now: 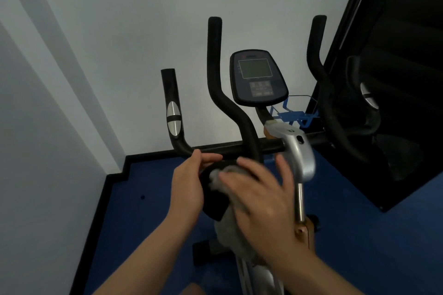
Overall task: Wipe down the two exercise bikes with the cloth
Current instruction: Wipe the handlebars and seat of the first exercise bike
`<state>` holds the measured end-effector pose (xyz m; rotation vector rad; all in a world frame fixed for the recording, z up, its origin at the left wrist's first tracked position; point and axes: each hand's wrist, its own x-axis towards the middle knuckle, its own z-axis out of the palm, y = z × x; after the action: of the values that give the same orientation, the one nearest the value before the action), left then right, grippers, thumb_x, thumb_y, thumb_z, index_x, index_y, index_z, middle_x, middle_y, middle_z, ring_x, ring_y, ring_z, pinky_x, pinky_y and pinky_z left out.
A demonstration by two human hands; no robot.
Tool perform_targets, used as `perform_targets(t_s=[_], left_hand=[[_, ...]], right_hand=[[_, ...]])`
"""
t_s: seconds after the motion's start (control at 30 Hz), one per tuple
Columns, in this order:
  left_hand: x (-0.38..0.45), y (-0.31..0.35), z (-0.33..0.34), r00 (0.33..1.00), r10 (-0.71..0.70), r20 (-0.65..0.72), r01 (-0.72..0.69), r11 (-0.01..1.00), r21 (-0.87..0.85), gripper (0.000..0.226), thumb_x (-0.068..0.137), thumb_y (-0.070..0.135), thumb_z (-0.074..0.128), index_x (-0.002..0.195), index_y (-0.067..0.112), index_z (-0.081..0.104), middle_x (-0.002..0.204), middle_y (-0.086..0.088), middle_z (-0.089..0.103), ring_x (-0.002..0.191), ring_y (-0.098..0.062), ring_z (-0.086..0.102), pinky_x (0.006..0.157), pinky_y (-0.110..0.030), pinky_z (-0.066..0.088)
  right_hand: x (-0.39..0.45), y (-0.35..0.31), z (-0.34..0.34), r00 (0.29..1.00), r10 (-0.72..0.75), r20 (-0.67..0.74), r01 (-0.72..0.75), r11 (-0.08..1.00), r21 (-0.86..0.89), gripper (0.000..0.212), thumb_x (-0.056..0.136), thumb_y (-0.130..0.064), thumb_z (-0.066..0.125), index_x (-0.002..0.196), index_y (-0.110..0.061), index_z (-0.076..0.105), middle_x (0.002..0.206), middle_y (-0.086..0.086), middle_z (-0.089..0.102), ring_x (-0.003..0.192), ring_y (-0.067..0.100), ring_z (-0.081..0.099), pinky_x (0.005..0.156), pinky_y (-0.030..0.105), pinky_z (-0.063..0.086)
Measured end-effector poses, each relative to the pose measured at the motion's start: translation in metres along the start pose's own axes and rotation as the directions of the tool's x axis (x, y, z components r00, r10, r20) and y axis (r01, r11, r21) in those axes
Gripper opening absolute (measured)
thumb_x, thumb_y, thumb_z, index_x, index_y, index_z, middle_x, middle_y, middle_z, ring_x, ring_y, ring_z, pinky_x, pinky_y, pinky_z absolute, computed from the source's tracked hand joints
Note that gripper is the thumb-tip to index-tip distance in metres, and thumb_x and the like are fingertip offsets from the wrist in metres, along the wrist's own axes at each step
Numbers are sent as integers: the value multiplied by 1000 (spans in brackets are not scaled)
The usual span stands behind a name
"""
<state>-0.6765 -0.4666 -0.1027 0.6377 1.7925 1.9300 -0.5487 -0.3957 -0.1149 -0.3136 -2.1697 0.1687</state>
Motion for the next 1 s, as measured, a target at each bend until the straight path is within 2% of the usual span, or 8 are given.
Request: perform_targets(t_s=[0.2, 0.27, 0.37, 0.5, 0.57, 0.7, 0.87, 1.0], left_hand=[[43, 22, -33, 923, 383, -19, -364, 890, 276, 24, 100, 10, 48, 95, 21, 69, 92, 9, 71, 87, -7, 69, 78, -18, 52], [67, 30, -43, 874, 484, 26, -450, 791, 415, 24, 97, 9, 51, 95, 26, 68, 93, 16, 68, 87, 1, 63, 74, -11, 47], [101, 35, -51, 826, 528, 198, -534, 620, 575, 23, 94, 4, 55, 97, 20, 71, 89, 11, 66, 81, -3, 58, 75, -15, 44], [122, 22, -62, 748, 448, 489, -647, 335, 685, 17, 90, 5, 57, 92, 14, 71, 99, 2, 70, 116, -19, 58, 113, -43, 27], [119, 10, -68, 704, 441, 556, -687, 227, 690, 23, 92, 17, 48, 87, 18, 70, 98, 7, 67, 123, -17, 52, 115, -47, 21], [116, -3, -68, 660, 534, 529, -719, 244, 650, 29, 90, 19, 39, 78, 17, 66, 93, 7, 64, 120, -16, 52, 113, -52, 24], [118, -8, -61, 631, 614, 474, -730, 263, 631, 29, 87, 17, 40, 70, 13, 63, 85, 3, 64, 111, -19, 55, 109, -53, 28], [124, -8, -68, 600, 592, 538, -768, 240, 594, 29, 90, 17, 38, 75, 16, 63, 88, 6, 63, 115, -17, 53, 110, -53, 25]], right_hand=[[77, 30, -14, 924, 378, -62, -355, 905, 235, 34, 83, -25, 70, 116, -36, 65, 94, -21, 56, 94, 8, 54, 88, 33, 47], [102, 38, -7, 915, 403, 24, -396, 885, 247, 31, 85, -30, 69, 115, -38, 65, 97, -11, 60, 94, 4, 53, 86, 21, 45], [126, 36, 21, 893, 314, 323, -404, 875, 267, 30, 87, -23, 69, 113, -34, 60, 104, -6, 67, 98, 10, 60, 87, 33, 51], [129, 40, 49, 718, 85, 691, -234, 964, 124, 22, 93, -25, 62, 114, -30, 65, 102, -2, 71, 101, 17, 62, 98, 39, 46], [131, 53, 41, 677, -77, 732, 71, 997, 38, 25, 97, -33, 54, 119, -34, 64, 105, -8, 73, 105, 11, 62, 119, 32, 19], [130, 75, 15, 632, -234, 739, 337, 942, 10, 25, 96, -34, 55, 119, -36, 65, 105, -19, 72, 100, -1, 65, 121, 36, -9], [130, 45, 45, 690, -69, 721, 40, 998, 57, 28, 95, -35, 60, 121, -31, 68, 105, -7, 73, 103, 8, 63, 102, 29, 41], [141, 54, 35, 547, -26, 837, -145, 981, 126, 32, 99, -33, 52, 129, -39, 60, 104, -29, 65, 89, -20, 53, 80, 3, 33]])
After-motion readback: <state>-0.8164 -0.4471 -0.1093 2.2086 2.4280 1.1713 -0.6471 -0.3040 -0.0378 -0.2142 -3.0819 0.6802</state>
